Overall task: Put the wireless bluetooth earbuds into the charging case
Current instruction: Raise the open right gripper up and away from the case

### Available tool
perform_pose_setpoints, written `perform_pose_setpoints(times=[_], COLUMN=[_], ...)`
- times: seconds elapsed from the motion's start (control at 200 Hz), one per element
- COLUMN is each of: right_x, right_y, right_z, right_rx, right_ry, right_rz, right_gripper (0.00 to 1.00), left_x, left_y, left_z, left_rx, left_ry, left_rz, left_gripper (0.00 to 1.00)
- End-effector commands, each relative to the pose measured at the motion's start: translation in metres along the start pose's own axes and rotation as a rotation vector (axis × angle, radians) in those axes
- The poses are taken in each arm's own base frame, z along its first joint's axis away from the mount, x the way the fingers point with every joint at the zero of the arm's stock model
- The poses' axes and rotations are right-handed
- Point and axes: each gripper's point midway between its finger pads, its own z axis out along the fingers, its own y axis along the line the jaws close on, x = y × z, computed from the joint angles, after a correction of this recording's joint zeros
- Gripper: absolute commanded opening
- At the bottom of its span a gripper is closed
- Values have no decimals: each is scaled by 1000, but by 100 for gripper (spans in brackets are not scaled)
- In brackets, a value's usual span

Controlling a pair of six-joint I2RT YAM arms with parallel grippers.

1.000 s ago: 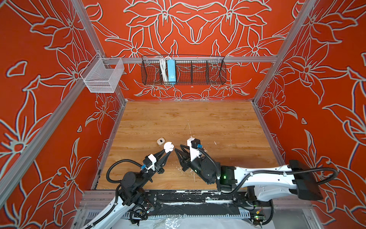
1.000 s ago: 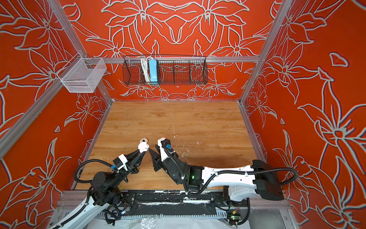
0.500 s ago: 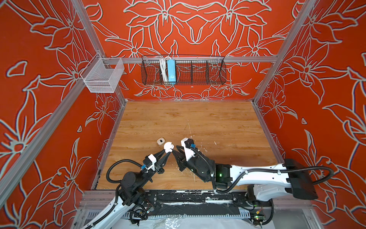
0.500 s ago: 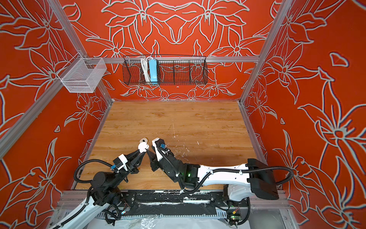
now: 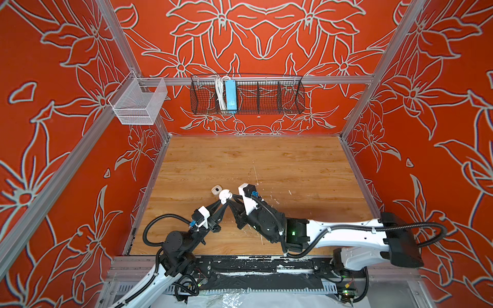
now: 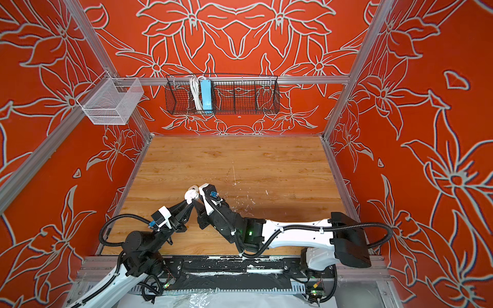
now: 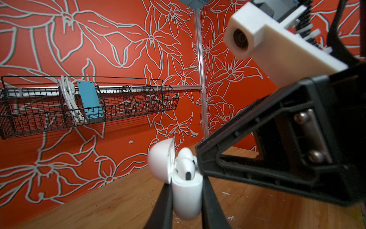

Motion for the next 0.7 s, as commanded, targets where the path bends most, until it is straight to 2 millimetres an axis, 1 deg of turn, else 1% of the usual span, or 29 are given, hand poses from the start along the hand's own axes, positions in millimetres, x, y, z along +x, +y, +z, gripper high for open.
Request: perform_pose_setpoints(times=[0.0,0.05,0.14,0.235,0.32,0.425,0.5,0.581,0.661,0.696], right_x=[3,3,2,-9,-23,-38,-44,-47,-45,-41], right_y=[10,9,0,-7,-13,-25,-39,-60,-85,-97], right_z=[5,6,3,-7,-18,-30,-35,-41,-44,-45], right_rx=[-23,-15,27,38,50,103,167,223,266,273], right_ry=[34,31,18,-14,-45,-41,-30,-19,6,34], right_rz=[-32,-32,-30,-32,-36,-58,-72,-62,-31,-14], right_gripper=[30,30,30,30,31,30,30,28,28,28], left_x=[6,6,5,6,7,8,7,8,10,11], left_y=[-8,-8,-8,-8,-8,-9,-14,-25,-36,-42], left_z=[-2,-2,-2,-2,-2,0,3,7,11,13], left_rx=[38,40,38,37,37,44,78,144,217,252], left_ry=[-11,-11,-11,-9,-8,2,16,40,60,66], left_rz=[6,6,8,6,7,12,24,33,34,35], left_gripper=[0,0,0,0,0,0,0,0,0,0])
